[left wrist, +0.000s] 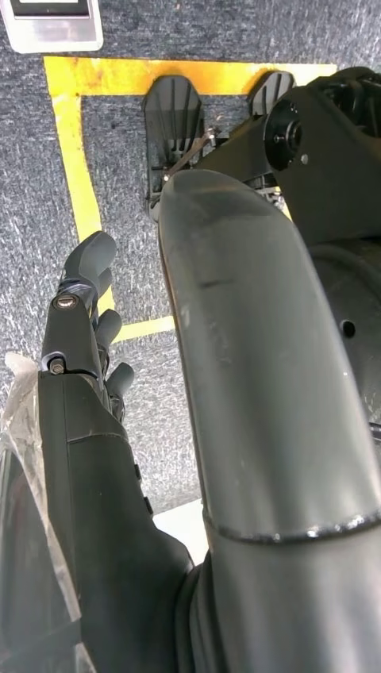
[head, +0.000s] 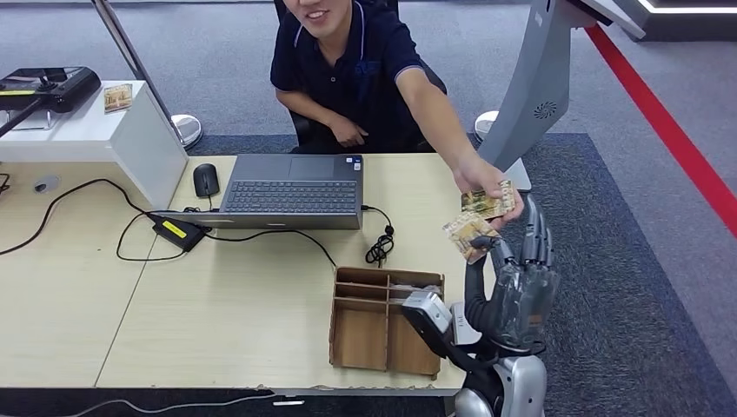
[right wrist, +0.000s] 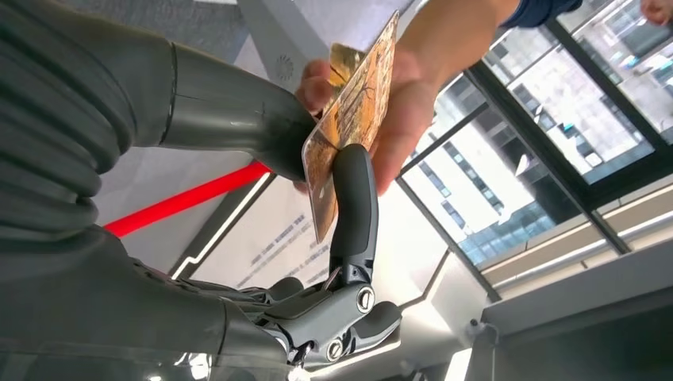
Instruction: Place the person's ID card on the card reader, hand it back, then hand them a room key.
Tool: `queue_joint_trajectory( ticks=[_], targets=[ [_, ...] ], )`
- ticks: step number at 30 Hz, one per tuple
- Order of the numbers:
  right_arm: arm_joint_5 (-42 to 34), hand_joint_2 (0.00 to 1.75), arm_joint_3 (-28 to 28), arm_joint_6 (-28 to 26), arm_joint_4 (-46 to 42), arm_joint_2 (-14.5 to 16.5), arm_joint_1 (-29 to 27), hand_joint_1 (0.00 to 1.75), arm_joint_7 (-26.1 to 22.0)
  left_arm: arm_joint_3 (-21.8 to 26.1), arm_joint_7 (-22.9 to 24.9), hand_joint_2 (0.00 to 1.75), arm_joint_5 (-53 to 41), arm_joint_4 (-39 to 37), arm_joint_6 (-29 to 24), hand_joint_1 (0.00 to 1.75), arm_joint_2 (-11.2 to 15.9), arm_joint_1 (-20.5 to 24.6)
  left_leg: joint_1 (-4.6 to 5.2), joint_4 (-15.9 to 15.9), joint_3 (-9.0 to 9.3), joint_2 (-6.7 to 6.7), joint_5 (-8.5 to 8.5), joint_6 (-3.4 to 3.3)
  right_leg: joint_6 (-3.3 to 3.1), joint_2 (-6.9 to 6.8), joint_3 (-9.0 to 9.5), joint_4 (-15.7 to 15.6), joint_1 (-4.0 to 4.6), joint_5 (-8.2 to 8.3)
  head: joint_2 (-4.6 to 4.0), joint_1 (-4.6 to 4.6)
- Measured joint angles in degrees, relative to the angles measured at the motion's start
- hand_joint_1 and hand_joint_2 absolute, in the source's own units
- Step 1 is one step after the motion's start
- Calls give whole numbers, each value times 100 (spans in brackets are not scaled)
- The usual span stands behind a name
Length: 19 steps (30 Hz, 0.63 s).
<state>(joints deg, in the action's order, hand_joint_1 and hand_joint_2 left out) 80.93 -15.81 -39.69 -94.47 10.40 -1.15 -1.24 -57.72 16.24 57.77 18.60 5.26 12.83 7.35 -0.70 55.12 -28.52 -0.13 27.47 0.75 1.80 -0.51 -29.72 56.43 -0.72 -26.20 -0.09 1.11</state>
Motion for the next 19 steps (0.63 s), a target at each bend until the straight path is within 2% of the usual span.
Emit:
queue_joint_trajectory(
  ticks=[10, 19],
  targets=[
    [-53, 175, -620, -4, 340, -158, 52, 175, 54, 0, 1, 0, 0, 0, -17, 0, 0, -3, 0, 0, 1, 0, 0, 0, 0, 0, -1, 0, 0, 0, 0, 0],
    [-124, 175, -764, -7, 489, -222, 60, 175, -4, 0, -2, 0, -12, 0, -24, 0, 0, -5, 0, 0, 0, 0, 0, 0, 0, 0, -2, -1, 0, 0, 0, 0]
  ],
)
